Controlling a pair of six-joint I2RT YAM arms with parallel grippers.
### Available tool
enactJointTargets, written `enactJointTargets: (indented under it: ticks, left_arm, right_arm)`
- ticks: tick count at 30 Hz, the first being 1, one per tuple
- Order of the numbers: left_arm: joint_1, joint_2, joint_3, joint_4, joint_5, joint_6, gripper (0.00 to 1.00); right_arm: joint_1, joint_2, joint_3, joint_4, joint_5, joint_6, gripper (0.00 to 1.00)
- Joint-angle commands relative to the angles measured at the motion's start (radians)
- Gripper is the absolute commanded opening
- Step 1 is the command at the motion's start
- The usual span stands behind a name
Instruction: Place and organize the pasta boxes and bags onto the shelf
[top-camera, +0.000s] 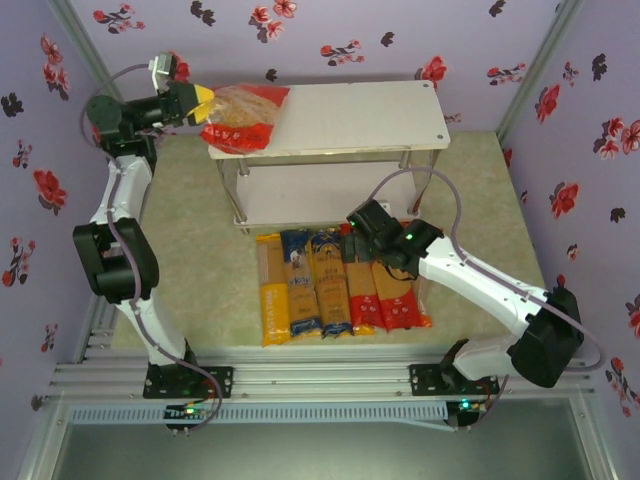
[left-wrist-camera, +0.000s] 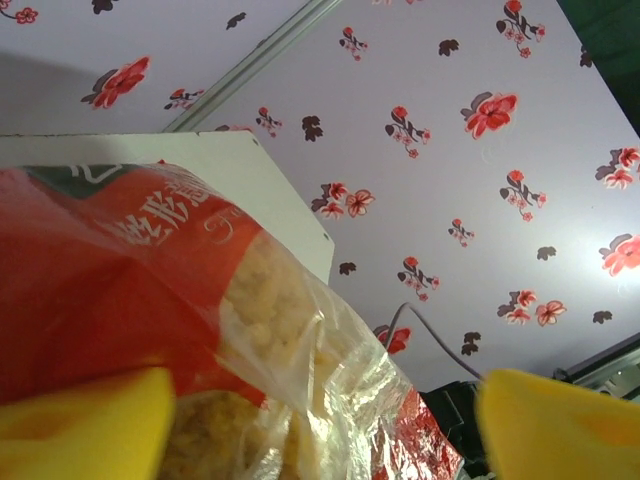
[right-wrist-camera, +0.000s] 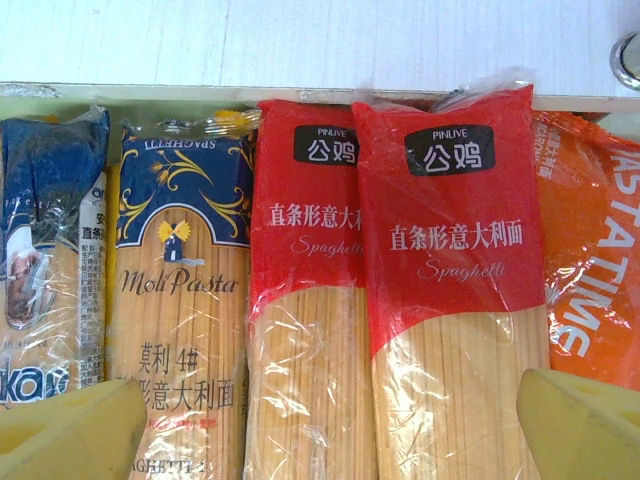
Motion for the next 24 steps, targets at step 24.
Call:
enactJointTargets:
  ticks: [24]
  left_arm:
    - [-0.152,-0.441,0.181,-1.878,-0.975,1.540,0.99]
  right_arm:
    - [-0.013,-0.040,-0.017,-0.010,0.036,-0.016,0.97]
